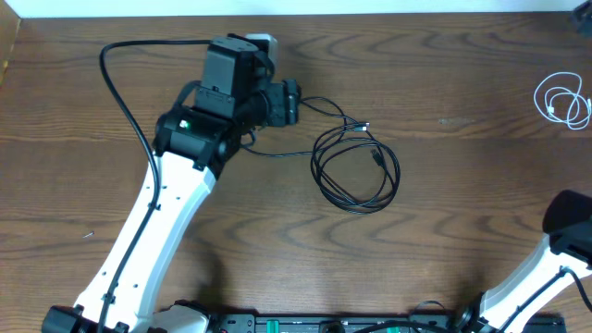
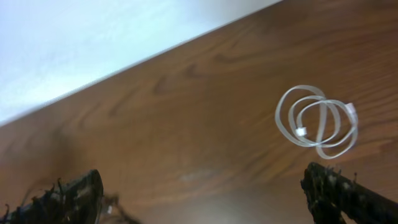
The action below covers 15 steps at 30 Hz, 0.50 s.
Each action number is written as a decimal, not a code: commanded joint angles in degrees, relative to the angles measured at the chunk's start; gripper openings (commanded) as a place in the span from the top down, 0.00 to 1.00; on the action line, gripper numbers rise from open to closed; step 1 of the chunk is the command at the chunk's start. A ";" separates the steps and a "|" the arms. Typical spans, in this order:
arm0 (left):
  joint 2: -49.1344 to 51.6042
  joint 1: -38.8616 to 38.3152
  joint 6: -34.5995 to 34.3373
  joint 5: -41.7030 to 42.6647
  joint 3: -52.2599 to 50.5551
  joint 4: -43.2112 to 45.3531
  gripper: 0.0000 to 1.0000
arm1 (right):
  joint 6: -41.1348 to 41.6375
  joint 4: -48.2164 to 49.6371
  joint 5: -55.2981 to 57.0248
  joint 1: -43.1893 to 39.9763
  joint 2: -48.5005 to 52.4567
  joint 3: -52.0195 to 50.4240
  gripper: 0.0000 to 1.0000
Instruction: Untangle cables
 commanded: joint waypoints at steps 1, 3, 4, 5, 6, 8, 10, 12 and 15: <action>1.62 -3.69 1.66 -0.50 0.76 -1.62 0.24 | -3.58 -1.55 -1.46 2.36 0.46 0.04 0.01; 3.02 -6.10 2.97 -0.52 0.63 -1.97 0.24 | -3.54 -2.03 -0.83 3.17 0.46 -0.02 0.01; 3.78 -7.23 3.74 -0.52 0.59 -2.16 0.24 | -3.54 -2.21 -0.81 3.48 0.46 -0.02 0.01; 4.66 -8.22 4.42 -0.52 0.55 -2.25 0.24 | -3.54 -2.40 -0.81 3.78 0.48 -0.02 0.01; 5.51 -9.07 5.03 -0.52 0.52 -2.38 0.25 | -3.54 -2.60 -0.81 4.02 0.48 -0.02 0.01; 7.15 -10.49 6.40 -0.46 0.52 -2.58 0.24 | -3.52 -3.04 -0.83 4.42 0.57 -0.04 0.01; 8.81 -11.76 8.48 1.03 0.52 -2.60 0.25 | -3.54 -3.61 -0.83 4.63 0.68 -0.07 0.01; 10.47 -12.94 11.17 4.20 0.52 -2.58 0.25 | -3.54 -4.26 -0.83 4.63 0.94 -0.07 0.01; 13.07 -14.84 14.71 9.81 0.52 -2.62 0.25 | -3.54 -4.98 -0.83 4.63 1.38 -0.07 0.01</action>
